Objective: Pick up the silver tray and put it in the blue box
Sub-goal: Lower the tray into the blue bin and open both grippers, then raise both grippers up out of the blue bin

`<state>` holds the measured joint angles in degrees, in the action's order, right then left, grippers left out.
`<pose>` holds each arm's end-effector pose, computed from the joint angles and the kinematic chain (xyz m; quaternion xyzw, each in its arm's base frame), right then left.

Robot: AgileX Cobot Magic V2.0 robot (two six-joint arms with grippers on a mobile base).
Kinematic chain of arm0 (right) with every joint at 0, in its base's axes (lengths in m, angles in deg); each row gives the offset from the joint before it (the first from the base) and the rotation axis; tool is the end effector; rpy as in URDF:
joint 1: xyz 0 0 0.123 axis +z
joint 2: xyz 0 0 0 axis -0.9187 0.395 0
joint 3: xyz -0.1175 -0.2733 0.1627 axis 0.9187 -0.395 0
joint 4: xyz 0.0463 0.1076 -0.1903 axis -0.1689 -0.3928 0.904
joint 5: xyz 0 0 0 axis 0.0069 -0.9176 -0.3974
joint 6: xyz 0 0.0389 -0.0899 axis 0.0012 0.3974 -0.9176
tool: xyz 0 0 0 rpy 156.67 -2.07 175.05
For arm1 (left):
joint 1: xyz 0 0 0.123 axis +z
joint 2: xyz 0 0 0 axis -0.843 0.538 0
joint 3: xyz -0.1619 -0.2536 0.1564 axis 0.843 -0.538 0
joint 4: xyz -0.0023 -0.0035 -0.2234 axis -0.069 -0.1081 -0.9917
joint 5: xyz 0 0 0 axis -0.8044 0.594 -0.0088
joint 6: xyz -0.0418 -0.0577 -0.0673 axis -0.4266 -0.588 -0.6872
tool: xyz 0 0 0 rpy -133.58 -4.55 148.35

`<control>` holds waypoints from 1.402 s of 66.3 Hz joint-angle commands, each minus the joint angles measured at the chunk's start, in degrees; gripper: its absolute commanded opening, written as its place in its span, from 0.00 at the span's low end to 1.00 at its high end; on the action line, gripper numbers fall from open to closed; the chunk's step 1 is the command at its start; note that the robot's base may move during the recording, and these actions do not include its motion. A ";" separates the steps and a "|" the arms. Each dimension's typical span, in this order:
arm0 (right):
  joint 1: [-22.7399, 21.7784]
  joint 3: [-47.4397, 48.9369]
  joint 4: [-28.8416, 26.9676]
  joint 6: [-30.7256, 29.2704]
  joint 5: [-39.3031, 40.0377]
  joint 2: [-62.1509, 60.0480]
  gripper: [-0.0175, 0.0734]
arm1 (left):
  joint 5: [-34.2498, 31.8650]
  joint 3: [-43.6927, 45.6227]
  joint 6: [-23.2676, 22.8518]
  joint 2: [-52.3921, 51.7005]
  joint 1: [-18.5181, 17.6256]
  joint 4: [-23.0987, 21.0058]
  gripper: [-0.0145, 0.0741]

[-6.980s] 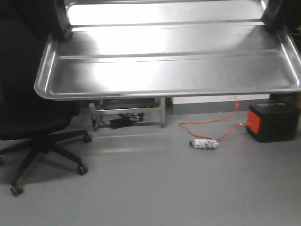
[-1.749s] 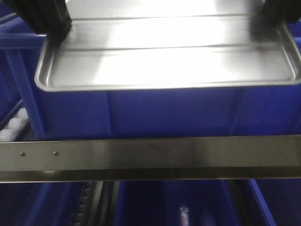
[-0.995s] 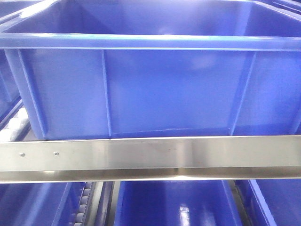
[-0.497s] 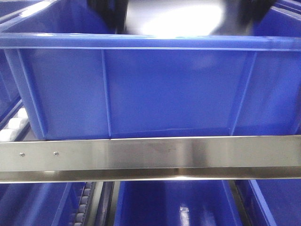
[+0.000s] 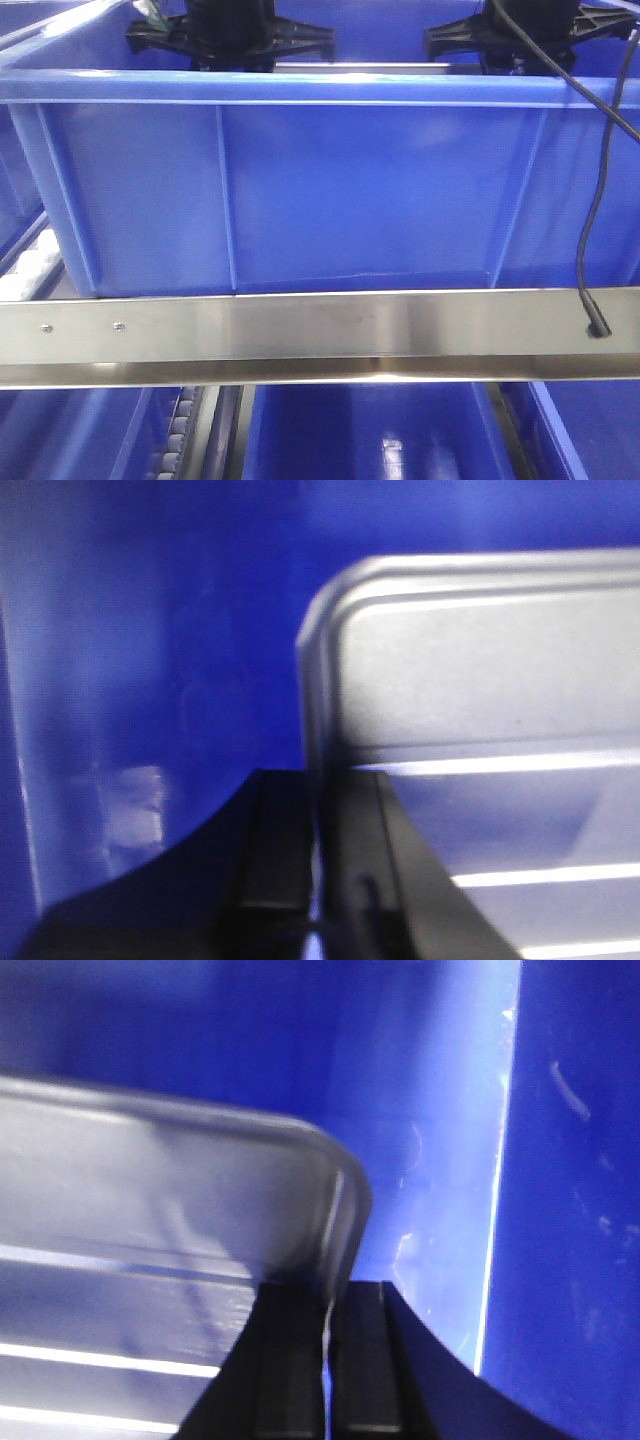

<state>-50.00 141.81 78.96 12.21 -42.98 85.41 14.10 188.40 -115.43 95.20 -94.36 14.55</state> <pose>0.3962 0.1041 0.3405 -0.0254 0.9642 -0.0067 0.2640 0.3822 -0.2558 0.3381 0.0933 0.9447 -0.0332 0.3127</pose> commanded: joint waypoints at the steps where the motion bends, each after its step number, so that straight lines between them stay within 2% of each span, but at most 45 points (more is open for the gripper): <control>1: -0.23 2.16 1.81 -1.44 1.67 -3.17 0.34 | -2.49 2.07 0.69 -3.29 -0.08 1.36 0.36; 3: -0.23 2.16 1.81 -1.44 1.52 -3.17 0.38 | -2.49 2.07 0.69 -3.29 -0.08 1.36 0.42; 7: -0.23 2.16 1.81 -1.44 1.33 -3.17 0.51 | -2.49 2.07 0.69 -3.29 -0.08 1.36 0.54; 12: -0.23 2.16 1.81 -1.44 1.28 -3.17 0.67 | -2.49 2.07 0.69 -3.29 -0.08 1.36 0.63; 18: -0.23 2.16 1.81 -1.44 0.82 -3.59 0.84 | -1.71 2.20 0.69 -3.42 -0.08 1.36 0.67; 23: -0.23 2.16 1.81 -1.44 0.46 -4.69 0.88 | -0.12 3.14 0.69 -3.95 -0.08 1.13 0.67; 29: -0.04 2.16 1.81 -1.44 0.09 -6.97 0.85 | 1.75 4.22 0.90 -5.48 -0.34 1.13 0.67; 36: 0.13 2.16 1.74 -1.44 -1.38 -10.97 0.78 | 3.69 5.30 3.84 -8.76 -0.85 0.97 0.67; 45: 0.67 2.16 1.30 -1.44 -3.47 -16.56 0.62 | 4.93 5.30 5.89 -14.24 -1.81 0.84 0.63; 54: 2.06 0.63 1.35 -1.44 -4.09 -21.66 0.42 | 7.60 2.58 9.63 -19.32 -2.83 0.61 0.47; 63: 3.28 -4.43 1.70 -1.44 -2.13 -26.59 0.31 | 7.00 -4.20 9.64 -24.49 -3.09 0.89 0.29; 73: 3.56 -13.16 1.89 -1.44 1.82 -32.47 0.25 | 3.83 -14.35 9.64 -30.81 -3.09 0.89 0.03; 77: 3.56 -16.76 1.89 -1.44 3.80 -35.66 0.26 | 1.74 -18.66 9.64 -34.01 -3.09 1.11 0.06; 93: 3.56 -30.73 1.89 -1.44 9.73 -49.07 0.26 | -11.23 -35.13 9.54 -47.46 -3.09 0.89 0.06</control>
<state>-46.48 113.77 79.41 11.30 -39.02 42.25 11.09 156.44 -105.82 54.37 -97.19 14.22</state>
